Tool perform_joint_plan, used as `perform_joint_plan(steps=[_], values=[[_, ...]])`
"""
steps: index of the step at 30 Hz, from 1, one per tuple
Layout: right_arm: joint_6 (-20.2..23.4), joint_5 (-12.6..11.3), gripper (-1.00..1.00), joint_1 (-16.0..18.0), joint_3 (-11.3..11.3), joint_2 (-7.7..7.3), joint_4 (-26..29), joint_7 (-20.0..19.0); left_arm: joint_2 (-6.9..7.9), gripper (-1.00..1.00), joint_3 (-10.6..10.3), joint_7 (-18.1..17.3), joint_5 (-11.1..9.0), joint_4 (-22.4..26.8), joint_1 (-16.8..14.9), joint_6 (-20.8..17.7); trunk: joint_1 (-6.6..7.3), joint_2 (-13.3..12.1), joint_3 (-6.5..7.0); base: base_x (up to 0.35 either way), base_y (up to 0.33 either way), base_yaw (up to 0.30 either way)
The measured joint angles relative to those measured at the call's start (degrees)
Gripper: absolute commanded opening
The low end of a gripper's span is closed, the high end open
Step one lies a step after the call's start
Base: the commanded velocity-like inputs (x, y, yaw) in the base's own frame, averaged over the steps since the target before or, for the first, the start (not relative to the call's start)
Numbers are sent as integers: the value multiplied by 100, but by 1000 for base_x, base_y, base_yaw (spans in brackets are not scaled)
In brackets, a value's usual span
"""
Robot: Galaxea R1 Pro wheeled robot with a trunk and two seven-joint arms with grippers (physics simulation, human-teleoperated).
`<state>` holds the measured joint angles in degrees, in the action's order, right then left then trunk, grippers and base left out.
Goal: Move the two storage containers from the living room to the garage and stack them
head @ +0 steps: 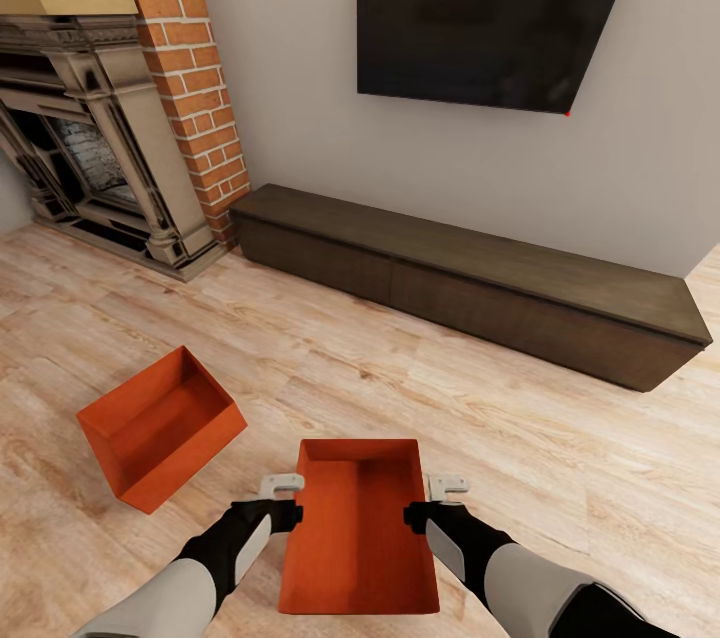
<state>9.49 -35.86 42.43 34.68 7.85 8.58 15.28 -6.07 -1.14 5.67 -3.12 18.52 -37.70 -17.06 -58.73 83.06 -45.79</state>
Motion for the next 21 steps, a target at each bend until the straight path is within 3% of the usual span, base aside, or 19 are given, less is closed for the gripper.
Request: perform_joint_plan(steps=[10,16,21], values=[[-2,-24,100,0,-7,0,0,0,-68,100,-12,-27,-1,20,0,-33,0,0,0,0,0,0],[-8,-33,100,0,-14,-5,0,0,-263,100,-30,-41,12,17,0,-6,0,0,0,0,0,0],[-9,-39,100,0,-18,-8,0,0,-290,100,-31,-42,18,17,0,-2,-65,119,-53,0,0,0]])
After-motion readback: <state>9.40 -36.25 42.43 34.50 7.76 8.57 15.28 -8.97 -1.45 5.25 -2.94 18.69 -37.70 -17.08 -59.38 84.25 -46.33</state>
